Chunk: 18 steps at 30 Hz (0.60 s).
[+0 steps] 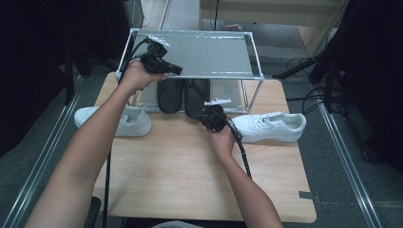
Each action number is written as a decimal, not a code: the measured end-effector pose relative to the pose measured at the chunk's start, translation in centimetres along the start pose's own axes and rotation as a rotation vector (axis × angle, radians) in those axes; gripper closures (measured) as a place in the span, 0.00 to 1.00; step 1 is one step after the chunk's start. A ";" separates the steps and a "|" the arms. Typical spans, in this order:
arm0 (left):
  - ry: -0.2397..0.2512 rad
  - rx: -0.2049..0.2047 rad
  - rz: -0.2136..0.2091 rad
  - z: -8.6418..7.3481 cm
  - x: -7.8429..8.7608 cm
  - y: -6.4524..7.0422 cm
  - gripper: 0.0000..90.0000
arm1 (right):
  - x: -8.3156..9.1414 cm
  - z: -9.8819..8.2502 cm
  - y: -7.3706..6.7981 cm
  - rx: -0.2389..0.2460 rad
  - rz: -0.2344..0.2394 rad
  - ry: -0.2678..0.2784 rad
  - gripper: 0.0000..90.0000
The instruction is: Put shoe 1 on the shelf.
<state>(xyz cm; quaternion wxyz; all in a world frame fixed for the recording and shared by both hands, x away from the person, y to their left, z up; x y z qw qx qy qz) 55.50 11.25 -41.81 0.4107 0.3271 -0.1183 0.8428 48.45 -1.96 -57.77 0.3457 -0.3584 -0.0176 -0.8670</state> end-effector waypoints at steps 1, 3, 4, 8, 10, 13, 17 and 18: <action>-0.002 -0.003 0.002 0.0 0.0 0.0 1.00 | -0.1 0.1 0.0 -0.005 0.000 -0.001 1.00; -0.002 0.000 0.001 0.0 0.0 0.0 1.00 | -0.5 0.4 0.1 -0.009 -0.002 -0.002 1.00; -0.001 0.000 -0.002 0.0 0.0 0.0 1.00 | -0.8 0.6 0.1 -0.012 -0.002 0.000 1.00; -0.004 0.000 0.004 0.0 0.1 0.0 1.00 | -1.6 1.1 0.1 -0.024 0.002 0.007 1.00; 0.001 0.005 0.004 0.0 0.0 0.0 0.99 | -1.7 1.2 0.1 -0.028 0.001 0.004 1.00; 0.003 0.004 0.013 0.0 0.1 0.0 0.99 | -1.5 1.2 0.0 -0.038 0.018 0.008 1.00; 0.017 0.012 0.010 0.0 0.1 -0.1 0.95 | -0.8 1.0 -0.4 -0.021 0.044 0.014 1.00; 0.021 0.004 0.012 0.0 0.1 -0.2 0.92 | -0.5 1.0 -0.5 -0.018 0.049 0.019 0.99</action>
Point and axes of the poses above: each handheld gripper's, and its own axes: x roughly backward along the jaws, z roughly out of its top, y roughly to its right, the point moved 9 cm from there along -x, roughly forward along the jaws, and after that the axes turned 4 degrees about z, right-handed, at the moved point
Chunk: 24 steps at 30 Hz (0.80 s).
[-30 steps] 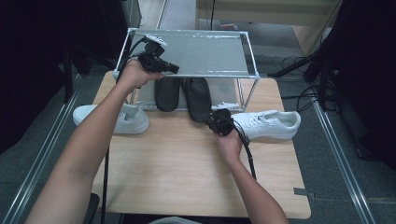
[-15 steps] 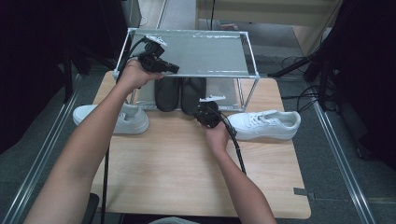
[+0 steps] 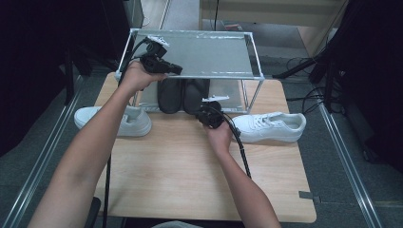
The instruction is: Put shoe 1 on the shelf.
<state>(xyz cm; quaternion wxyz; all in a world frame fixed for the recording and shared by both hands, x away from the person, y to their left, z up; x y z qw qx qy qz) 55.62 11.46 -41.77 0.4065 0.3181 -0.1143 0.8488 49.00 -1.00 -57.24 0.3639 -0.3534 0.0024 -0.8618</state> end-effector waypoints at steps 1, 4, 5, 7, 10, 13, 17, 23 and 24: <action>0.003 0.016 -0.007 0.0 0.0 -0.2 0.90 | 0.3 -0.1 -0.2 0.000 0.008 0.001 0.99; 0.010 0.034 -0.010 0.1 0.1 -0.3 0.86 | 1.1 -0.3 -0.6 0.031 0.020 0.006 0.97; 0.010 0.038 -0.013 0.2 0.2 -0.3 0.85 | 1.3 -0.3 -0.8 0.036 0.020 0.005 0.96; 0.003 0.031 -0.015 0.3 0.4 -0.2 0.78 | 1.9 -0.4 -1.1 0.049 0.033 0.013 0.95; 0.028 0.014 -0.028 1.1 1.6 0.6 0.76 | 3.0 -0.4 -1.6 0.049 0.061 0.024 0.92; 0.051 0.002 -0.036 1.9 2.9 1.4 0.73 | 4.2 -0.5 -2.0 0.061 0.090 0.029 0.87; 0.026 -0.017 -0.053 1.9 4.1 3.0 0.65 | 5.7 -0.9 -2.1 0.038 0.139 0.022 0.81; 0.015 -0.020 -0.077 1.0 5.0 5.1 0.54 | 8.3 -1.3 -1.9 0.017 0.171 0.045 0.73; 0.017 -0.012 -0.088 0.8 5.3 5.7 0.53 | 8.7 -1.4 -1.9 0.014 0.174 0.049 0.71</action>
Point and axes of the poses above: each handheld gripper's, and its own axes: x roughly backward along the jaws, z roughly out of its top, y roughly to its right, the point moved 9 cm from there along -x, roughly forward along the jaws, and after that the axes turned 4 degrees about z, right-handed, at the moved point
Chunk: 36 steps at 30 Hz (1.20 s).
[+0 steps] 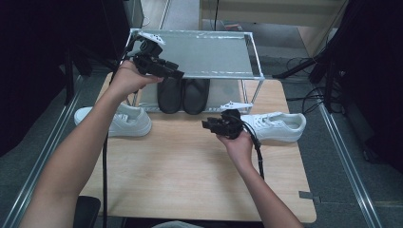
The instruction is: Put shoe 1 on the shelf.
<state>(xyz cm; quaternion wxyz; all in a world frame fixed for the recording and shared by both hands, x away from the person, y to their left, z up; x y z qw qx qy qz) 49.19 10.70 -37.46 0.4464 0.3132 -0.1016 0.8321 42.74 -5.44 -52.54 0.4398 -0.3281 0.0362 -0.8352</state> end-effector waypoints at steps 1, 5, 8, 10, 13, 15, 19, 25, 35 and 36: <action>0.001 -0.004 -0.008 -0.2 0.2 0.3 0.51 | 0.6 -0.1 -0.1 0.005 0.004 0.006 0.70; -0.006 -0.014 -0.024 -1.4 0.8 2.1 0.49 | 2.4 -0.7 -0.4 0.059 0.003 0.031 0.66; 0.000 -0.007 -0.041 -2.2 1.2 3.2 0.47 | 3.3 -1.4 -0.3 0.072 -0.002 0.019 0.63; 0.004 -0.007 -0.045 -2.7 1.3 3.7 0.46 | 4.1 -2.0 -0.3 0.070 0.001 0.004 0.62; -0.005 -0.019 -0.038 -4.0 1.4 4.3 0.45 | 5.2 -2.4 -0.5 0.075 0.009 0.014 0.59; -0.013 -0.017 -0.026 -4.8 1.3 4.5 0.44 | 6.1 -2.7 -0.5 0.067 0.009 0.027 0.57; -0.027 -0.005 -0.019 -6.6 0.9 4.7 0.43 | 7.5 -3.5 -0.4 0.063 0.006 0.040 0.57; -0.035 0.025 -0.032 -9.1 0.5 5.3 0.43 | 8.5 -4.5 -0.3 0.047 0.016 0.033 0.56; -0.086 0.058 -0.001 -14.3 -0.1 5.6 0.42 | 8.7 -4.8 -0.4 0.105 -0.010 0.018 0.56; -0.084 0.061 0.007 -14.6 -0.1 5.6 0.42 | 8.5 -4.8 -0.4 0.109 -0.011 0.016 0.56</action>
Point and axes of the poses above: each handheld gripper's, and its own axes: x roughly backward along the jaws, z roughly out of its top, y roughly to its right, the point moved 9 cm from there along -x, roughly forward along the jaws, and after that the axes turned 4 degrees about z, right-handed, at the moved point
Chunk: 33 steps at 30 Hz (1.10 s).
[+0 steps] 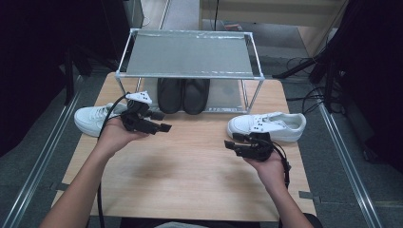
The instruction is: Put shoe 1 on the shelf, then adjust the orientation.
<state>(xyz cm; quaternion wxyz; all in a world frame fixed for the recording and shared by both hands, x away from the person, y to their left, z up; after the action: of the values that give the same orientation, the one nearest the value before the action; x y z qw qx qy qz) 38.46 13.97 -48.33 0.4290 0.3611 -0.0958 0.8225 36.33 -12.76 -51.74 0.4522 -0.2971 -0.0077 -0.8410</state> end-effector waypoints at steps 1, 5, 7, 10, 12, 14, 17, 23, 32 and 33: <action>0.009 0.008 -0.004 -0.5 0.1 0.1 0.42 | -0.1 0.0 0.1 0.005 -0.004 0.000 0.56; 0.025 0.012 0.006 -1.7 0.8 0.0 0.42 | -0.4 0.5 -0.1 0.004 0.012 0.016 0.56; 0.038 0.025 0.015 -2.1 1.3 -0.3 0.42 | -0.5 0.6 -0.1 0.008 0.012 0.015 0.56; 0.052 0.051 0.016 -2.8 2.0 -0.8 0.42 | -0.7 0.7 0.0 0.012 0.015 0.016 0.56; 0.052 0.063 0.020 -3.3 2.5 -1.2 0.42 | -0.9 0.8 0.0 0.007 0.018 0.016 0.56; 0.053 0.072 0.040 -3.6 2.9 -1.6 0.42 | -1.1 0.9 0.0 0.007 0.022 0.015 0.56; 0.055 0.091 0.071 -4.1 3.3 -2.5 0.42 | -1.3 0.9 0.0 0.015 0.025 0.011 0.56; 0.065 0.126 0.105 -5.0 4.1 -4.1 0.42 | -1.7 0.9 0.1 0.015 0.023 -0.003 0.56; 0.054 0.161 0.169 -6.5 4.8 -6.5 0.42 | -1.9 0.7 0.3 0.023 0.014 -0.016 0.56; 0.053 0.161 0.179 -6.6 4.9 -6.7 0.42 | -1.9 0.7 0.2 0.022 0.013 -0.016 0.56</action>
<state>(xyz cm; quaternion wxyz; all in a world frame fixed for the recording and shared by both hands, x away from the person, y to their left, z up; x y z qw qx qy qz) 38.47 24.25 -50.82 0.3257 0.3625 -0.0499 0.8718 37.66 -11.28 -52.16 0.4608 -0.2989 -0.0190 -0.8355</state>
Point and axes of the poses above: each handheld gripper's, and its own axes: x roughly backward along the jaws, z roughly out of its top, y roughly to its right, the point moved 9 cm from there along -x, roughly forward along the jaws, and after that the axes turned 4 degrees about z, right-handed, at the moved point
